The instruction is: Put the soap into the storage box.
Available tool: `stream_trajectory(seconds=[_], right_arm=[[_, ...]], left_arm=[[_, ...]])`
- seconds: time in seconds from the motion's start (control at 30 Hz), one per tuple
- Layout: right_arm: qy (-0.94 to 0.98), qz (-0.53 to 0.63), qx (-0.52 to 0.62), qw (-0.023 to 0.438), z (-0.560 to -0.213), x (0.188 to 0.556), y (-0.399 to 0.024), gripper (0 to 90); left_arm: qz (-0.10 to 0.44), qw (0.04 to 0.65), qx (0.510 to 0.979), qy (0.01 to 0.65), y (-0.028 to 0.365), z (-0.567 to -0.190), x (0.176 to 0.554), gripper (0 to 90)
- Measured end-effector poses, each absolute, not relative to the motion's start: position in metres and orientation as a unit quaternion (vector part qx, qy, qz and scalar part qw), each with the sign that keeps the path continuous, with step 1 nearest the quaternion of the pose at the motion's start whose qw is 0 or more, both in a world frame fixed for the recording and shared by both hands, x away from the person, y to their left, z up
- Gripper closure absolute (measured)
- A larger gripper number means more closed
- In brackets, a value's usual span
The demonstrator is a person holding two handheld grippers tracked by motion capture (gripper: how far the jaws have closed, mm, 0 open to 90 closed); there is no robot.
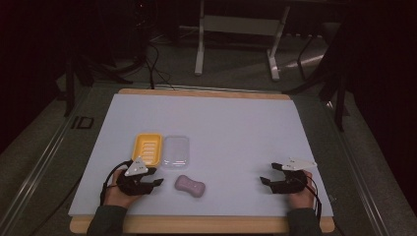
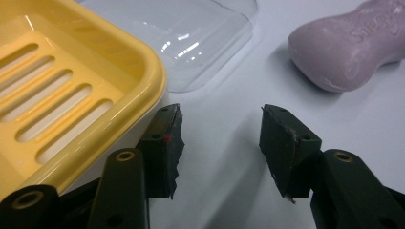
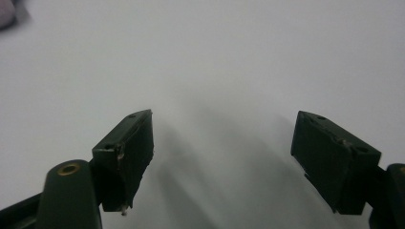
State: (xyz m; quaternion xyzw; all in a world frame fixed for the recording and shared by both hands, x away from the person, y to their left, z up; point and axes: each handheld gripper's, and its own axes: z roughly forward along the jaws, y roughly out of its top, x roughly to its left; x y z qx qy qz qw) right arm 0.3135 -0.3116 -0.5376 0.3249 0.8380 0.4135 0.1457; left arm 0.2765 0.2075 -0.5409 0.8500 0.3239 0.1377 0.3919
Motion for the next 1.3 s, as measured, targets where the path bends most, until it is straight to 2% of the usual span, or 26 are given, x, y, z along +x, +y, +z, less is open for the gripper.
stream_trajectory(seconds=[0.17,0.57,0.7,0.87,1.3], right_arm=[[0.837,0.419,0.318,0.151,-0.537,0.312,-0.312,22.0],[0.838,0.422,0.31,0.154,-0.537,0.31,-0.312,21.9],[0.837,0.424,0.31,0.154,-0.537,0.31,-0.312,20.9],[0.838,0.422,0.309,0.155,-0.537,0.31,-0.312,21.4],[0.836,0.426,0.3,0.174,-0.537,0.305,-0.311,22.0]], left_arm=[[0.154,0.395,0.848,0.318,0.207,-0.54,0.273,47.5],[0.149,0.402,0.85,0.306,0.201,-0.538,0.269,46.6],[0.163,0.407,0.84,0.32,0.202,-0.534,0.267,46.6],[0.156,0.423,0.832,0.323,0.205,-0.528,0.265,45.7],[0.156,0.408,0.851,0.293,0.203,-0.508,0.266,43.4]])
